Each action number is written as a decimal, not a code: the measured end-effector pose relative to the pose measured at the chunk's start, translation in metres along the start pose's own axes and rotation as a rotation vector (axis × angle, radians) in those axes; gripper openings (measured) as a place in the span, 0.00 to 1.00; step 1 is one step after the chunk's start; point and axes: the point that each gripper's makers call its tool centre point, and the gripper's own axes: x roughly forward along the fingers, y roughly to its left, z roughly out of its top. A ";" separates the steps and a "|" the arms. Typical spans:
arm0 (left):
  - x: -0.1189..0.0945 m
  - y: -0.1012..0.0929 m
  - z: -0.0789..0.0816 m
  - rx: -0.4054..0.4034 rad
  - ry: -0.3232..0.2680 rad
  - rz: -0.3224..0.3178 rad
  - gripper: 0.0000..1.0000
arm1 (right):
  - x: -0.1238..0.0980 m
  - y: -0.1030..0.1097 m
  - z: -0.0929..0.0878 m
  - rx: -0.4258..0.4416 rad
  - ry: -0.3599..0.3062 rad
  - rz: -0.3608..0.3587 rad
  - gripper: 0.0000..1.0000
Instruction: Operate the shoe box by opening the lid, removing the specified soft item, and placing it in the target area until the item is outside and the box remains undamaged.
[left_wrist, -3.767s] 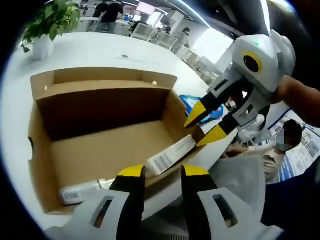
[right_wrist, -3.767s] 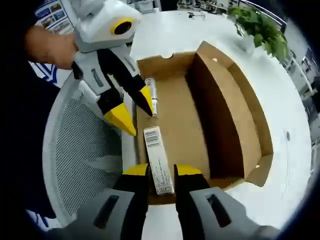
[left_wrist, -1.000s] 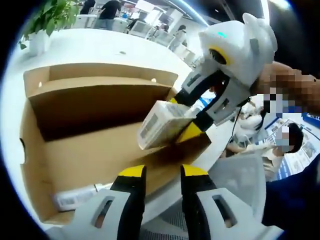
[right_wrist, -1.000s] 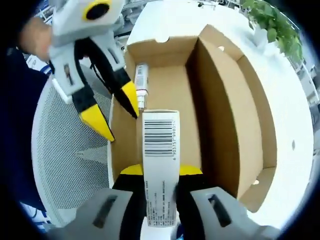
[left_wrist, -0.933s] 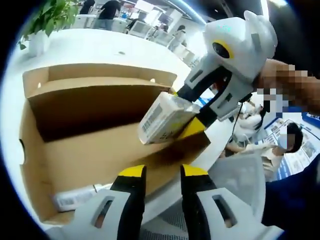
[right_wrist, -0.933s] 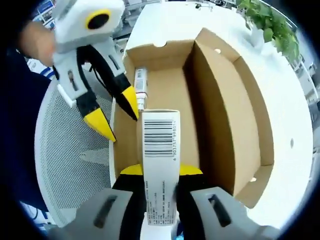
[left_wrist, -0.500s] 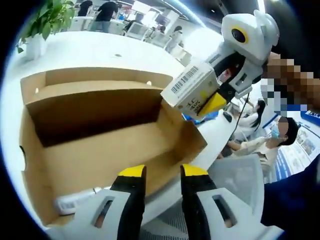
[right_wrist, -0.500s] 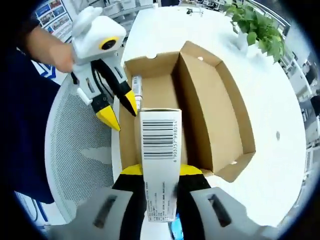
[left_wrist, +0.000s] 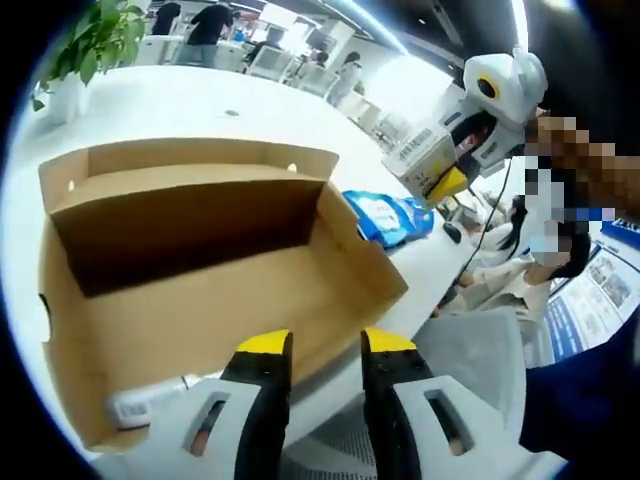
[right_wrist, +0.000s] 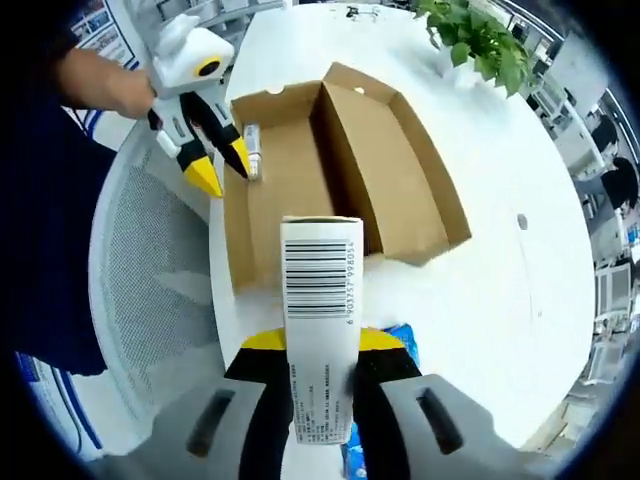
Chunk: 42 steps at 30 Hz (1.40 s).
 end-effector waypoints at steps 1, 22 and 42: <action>0.000 -0.001 0.000 0.001 0.001 0.000 0.25 | -0.002 -0.002 -0.006 0.000 0.011 -0.007 0.19; 0.014 -0.018 0.000 0.024 0.025 0.013 0.24 | -0.018 -0.040 -0.147 -0.014 0.220 -0.064 0.19; 0.030 -0.031 0.006 0.057 0.051 0.056 0.22 | -0.017 -0.075 -0.242 0.033 0.250 -0.064 0.19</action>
